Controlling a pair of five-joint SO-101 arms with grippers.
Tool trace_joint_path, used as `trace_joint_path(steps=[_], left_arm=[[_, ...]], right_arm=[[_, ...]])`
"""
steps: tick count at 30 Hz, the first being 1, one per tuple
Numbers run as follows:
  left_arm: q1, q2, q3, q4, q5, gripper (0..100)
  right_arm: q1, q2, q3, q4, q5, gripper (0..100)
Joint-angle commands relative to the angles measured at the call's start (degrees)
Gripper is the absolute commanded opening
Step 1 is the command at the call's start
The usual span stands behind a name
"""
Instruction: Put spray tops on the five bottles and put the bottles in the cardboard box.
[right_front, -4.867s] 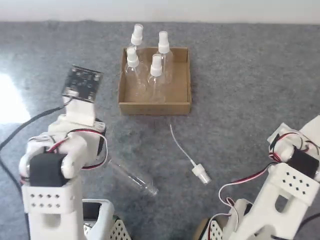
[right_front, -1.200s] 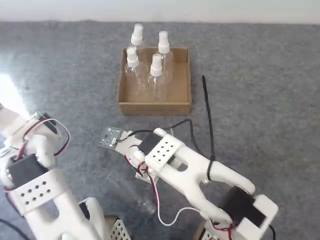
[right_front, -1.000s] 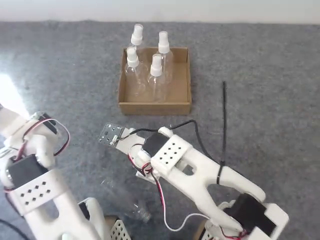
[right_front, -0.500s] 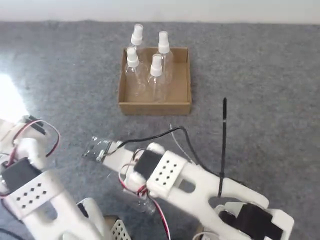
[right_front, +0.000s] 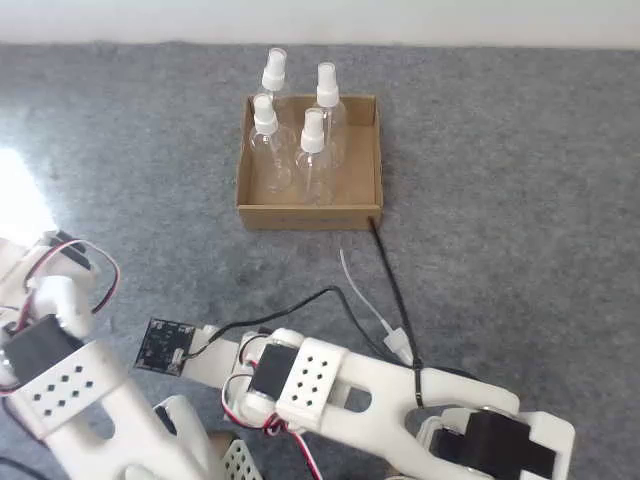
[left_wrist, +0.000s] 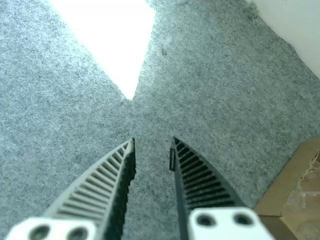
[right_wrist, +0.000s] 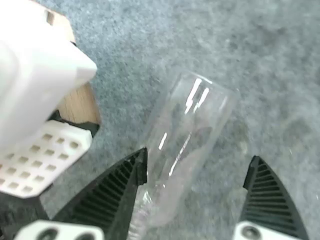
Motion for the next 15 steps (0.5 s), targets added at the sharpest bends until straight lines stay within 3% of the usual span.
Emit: trace_joint_path(steps=[1, 7, 12, 15], left_arm=[[-0.26, -1.05, -0.40, -2.20, 0.62, 11], [-0.26, -1.05, -0.40, -2.20, 0.62, 11], [-0.26, -1.05, -0.40, -2.11, 0.62, 11], [-0.26, -1.05, -0.31, -2.02, 0.62, 11]], right_arm=[[-0.13, 1.98, -0.62, -4.09, 0.00, 29.7], [3.74, 8.57, -1.41, -7.34, 0.09, 29.6], [7.25, 12.00, -5.19, -3.12, 0.09, 29.3], [8.66, 12.70, -7.82, 0.31, 0.09, 20.9]])
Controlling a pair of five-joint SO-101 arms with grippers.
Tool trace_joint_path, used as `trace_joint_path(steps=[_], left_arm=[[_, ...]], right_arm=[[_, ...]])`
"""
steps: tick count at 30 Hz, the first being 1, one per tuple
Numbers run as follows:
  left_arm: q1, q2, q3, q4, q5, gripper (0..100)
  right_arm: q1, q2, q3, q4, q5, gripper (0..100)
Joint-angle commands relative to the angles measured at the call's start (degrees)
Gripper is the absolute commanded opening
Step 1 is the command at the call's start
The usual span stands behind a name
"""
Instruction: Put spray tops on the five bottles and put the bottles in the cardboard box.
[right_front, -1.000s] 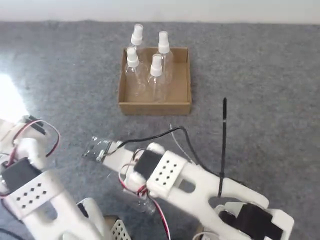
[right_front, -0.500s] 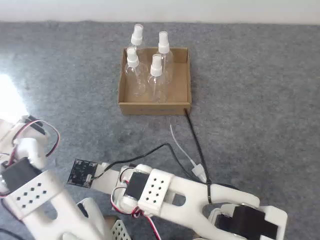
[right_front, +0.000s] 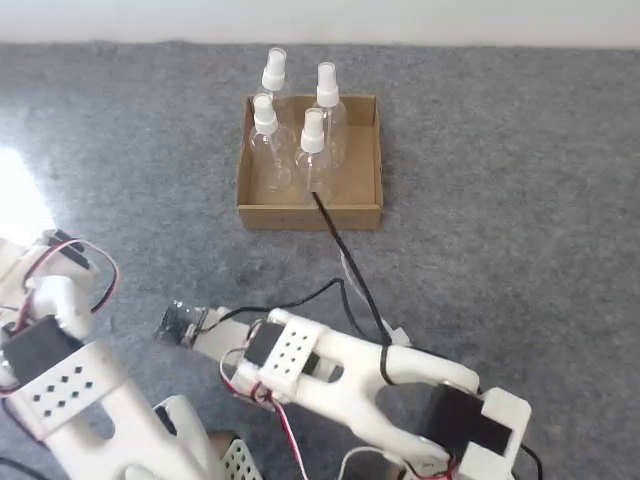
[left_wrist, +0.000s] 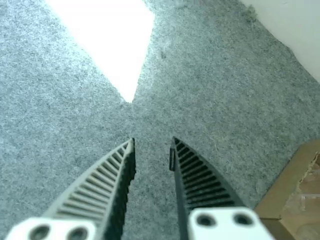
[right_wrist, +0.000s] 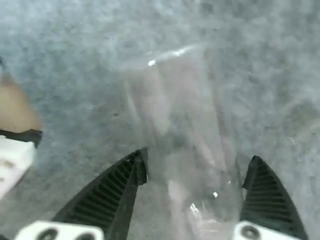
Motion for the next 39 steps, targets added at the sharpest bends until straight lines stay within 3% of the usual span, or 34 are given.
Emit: trace_joint_path(steps=[1, 5, 13, 27, 35, 39], left_arm=[[-0.26, -1.05, -0.31, -1.41, 0.62, 11], [-0.26, -1.23, 0.22, -1.58, 0.62, 11], [-0.26, -1.41, 0.40, -1.67, 0.62, 11], [-0.26, -1.05, 0.57, -2.81, 0.62, 11], [-0.26, -1.05, 0.57, -2.64, 0.62, 11], [-0.26, -1.05, 0.66, -2.55, 0.62, 11]], right_arm=[[3.12, -0.48, -5.98, 4.18, 0.18, 16.9], [4.70, -1.01, -6.33, 4.79, 0.18, 8.1], [8.13, -3.74, -7.65, 11.03, 0.09, 8.1], [9.36, -29.67, 0.35, 21.93, -0.18, 8.1], [22.37, -48.40, 3.34, 23.43, -1.05, 8.1], [27.38, -52.35, 3.60, 23.43, -10.55, 8.1]])
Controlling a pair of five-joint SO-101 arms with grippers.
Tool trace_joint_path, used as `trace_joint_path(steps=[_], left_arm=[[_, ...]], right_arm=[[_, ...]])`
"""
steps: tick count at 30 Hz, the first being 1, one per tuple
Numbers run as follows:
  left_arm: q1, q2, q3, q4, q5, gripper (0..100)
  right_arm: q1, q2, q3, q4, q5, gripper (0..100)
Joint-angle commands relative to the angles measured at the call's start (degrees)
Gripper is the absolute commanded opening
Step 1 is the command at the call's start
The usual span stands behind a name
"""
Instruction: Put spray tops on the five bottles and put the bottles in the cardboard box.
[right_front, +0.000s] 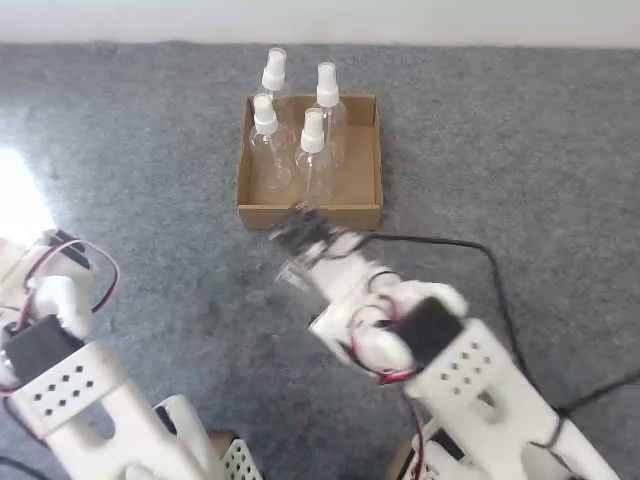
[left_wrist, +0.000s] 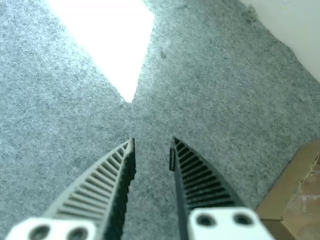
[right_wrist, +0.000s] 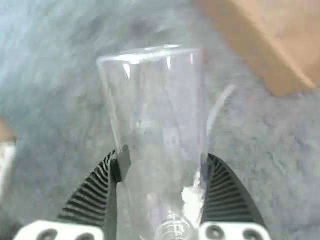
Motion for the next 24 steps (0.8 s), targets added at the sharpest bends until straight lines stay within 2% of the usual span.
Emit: trace_joint_path(steps=[1, 7, 13, 15, 24], left_arm=[[-0.18, -1.05, -0.31, -1.49, 0.62, 11], [-0.09, -1.41, 0.48, -1.85, 0.62, 11], [-0.09, -1.41, 0.57, -1.85, 0.62, 11], [-0.09, -1.41, 0.66, -1.85, 0.62, 11], [-0.09, -1.41, 0.92, -2.64, 0.62, 11]], right_arm=[[5.32, -5.93, -0.62, 0.13, -10.37, 8.1], [5.93, -6.11, -0.44, 0.13, -20.04, 8.1], [6.02, -6.64, -0.26, 0.22, -38.24, 8.1], [8.13, -6.64, -0.26, 0.22, -42.37, 8.1], [25.01, -6.02, 4.31, -5.85, -44.48, 8.1]])
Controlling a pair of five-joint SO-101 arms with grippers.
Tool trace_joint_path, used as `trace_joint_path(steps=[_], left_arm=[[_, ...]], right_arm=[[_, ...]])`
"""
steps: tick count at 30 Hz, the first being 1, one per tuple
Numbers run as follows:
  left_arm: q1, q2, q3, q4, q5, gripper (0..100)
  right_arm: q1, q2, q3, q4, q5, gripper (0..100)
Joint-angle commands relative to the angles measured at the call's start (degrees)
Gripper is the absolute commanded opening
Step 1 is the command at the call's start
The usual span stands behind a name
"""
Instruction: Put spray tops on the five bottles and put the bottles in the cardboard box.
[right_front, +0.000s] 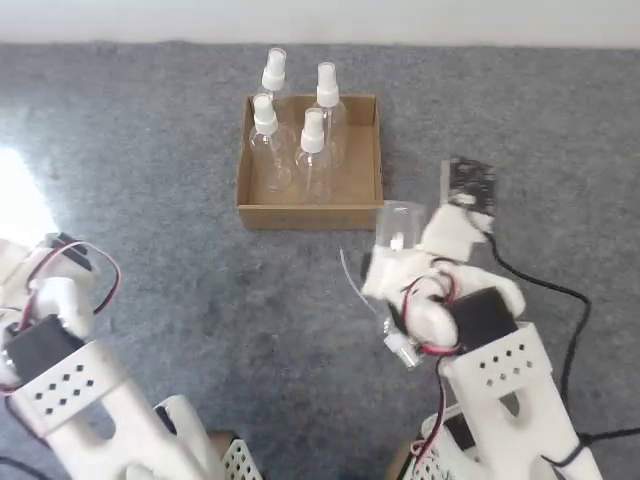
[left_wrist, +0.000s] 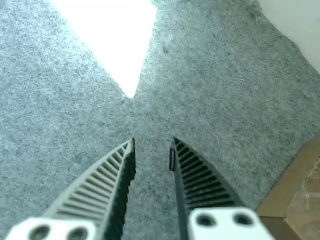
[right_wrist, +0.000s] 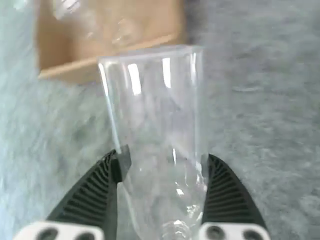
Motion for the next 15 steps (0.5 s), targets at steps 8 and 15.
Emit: trace_joint_path(steps=[8, 15], left_arm=[[0.00, -1.41, 0.40, -2.90, 0.62, 11], [0.09, -1.41, 0.57, -2.90, 0.62, 11]], right_arm=[[8.13, -1.98, 14.86, -19.12, -14.33, 8.1], [9.45, -1.98, 23.82, -33.63, -17.76, 8.1]])
